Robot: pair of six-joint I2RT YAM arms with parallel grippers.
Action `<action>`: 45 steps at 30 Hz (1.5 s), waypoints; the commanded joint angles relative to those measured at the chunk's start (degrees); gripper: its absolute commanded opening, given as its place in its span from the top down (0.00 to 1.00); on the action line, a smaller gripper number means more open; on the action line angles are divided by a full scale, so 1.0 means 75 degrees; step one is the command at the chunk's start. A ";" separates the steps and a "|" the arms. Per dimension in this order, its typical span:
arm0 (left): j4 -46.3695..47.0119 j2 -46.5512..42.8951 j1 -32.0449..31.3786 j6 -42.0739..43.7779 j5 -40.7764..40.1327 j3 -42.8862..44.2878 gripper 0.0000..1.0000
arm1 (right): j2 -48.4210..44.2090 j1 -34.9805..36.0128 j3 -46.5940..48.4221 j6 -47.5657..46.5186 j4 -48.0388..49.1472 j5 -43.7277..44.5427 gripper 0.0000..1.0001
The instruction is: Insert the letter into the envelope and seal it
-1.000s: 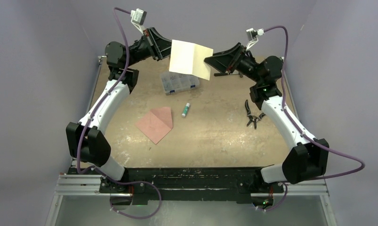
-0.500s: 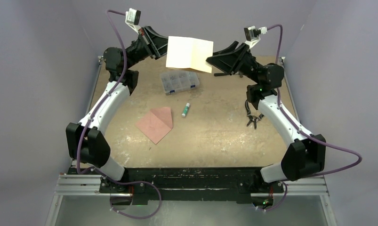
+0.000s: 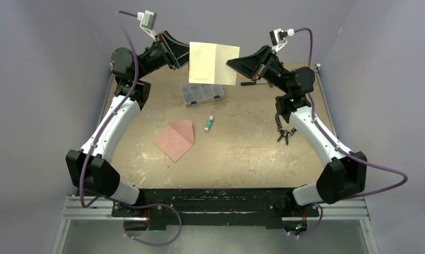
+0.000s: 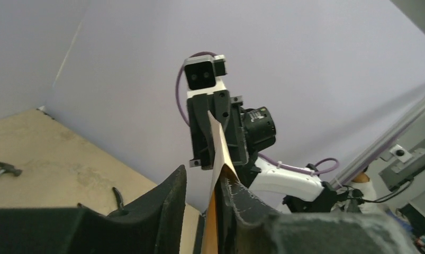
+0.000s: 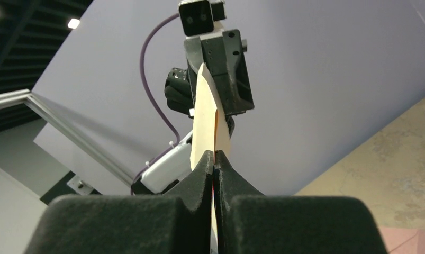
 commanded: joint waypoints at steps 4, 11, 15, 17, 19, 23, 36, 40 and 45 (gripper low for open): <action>-0.5025 -0.0892 0.0177 0.4435 -0.1644 0.0572 0.52 | -0.0742 0.0012 0.0304 -0.1127 -0.1076 0.1027 1.00; -0.7803 -0.1093 0.0565 0.5752 -0.4275 0.0973 0.44 | -0.1080 0.0012 0.1003 -0.3400 -0.4398 0.3223 1.00; -0.8324 -0.0925 0.0565 0.5876 -0.5082 0.1301 0.49 | -0.0947 0.0011 0.1090 -0.4089 -0.5326 0.3967 1.00; -0.7450 -0.0994 0.0559 0.5538 -0.3605 0.0979 0.48 | -0.0848 0.0031 0.0918 -0.4097 -0.4961 0.3413 1.00; -0.6041 -0.1087 0.0542 0.4758 -0.2304 0.0499 0.44 | -0.0741 0.0116 0.0814 -0.4056 -0.4704 0.3014 1.00; -0.3564 -0.1129 0.0212 0.3398 -0.1345 -0.0162 0.41 | -0.0627 0.0350 0.0633 -0.3955 -0.3813 0.2248 1.00; -0.3261 -0.0759 -0.0841 0.3170 -0.1526 -0.0355 0.41 | 0.0004 0.0571 0.0556 -0.2391 -0.1436 0.0549 1.00; -0.3824 -0.0703 -0.0841 0.3493 -0.1679 -0.0194 0.41 | 0.0110 0.0573 0.0496 -0.1758 -0.0763 0.0271 1.00; -0.2884 -0.0585 -0.0841 0.2796 -0.0750 -0.0264 0.54 | 0.0208 0.0586 0.0474 -0.1604 -0.0759 0.0273 1.00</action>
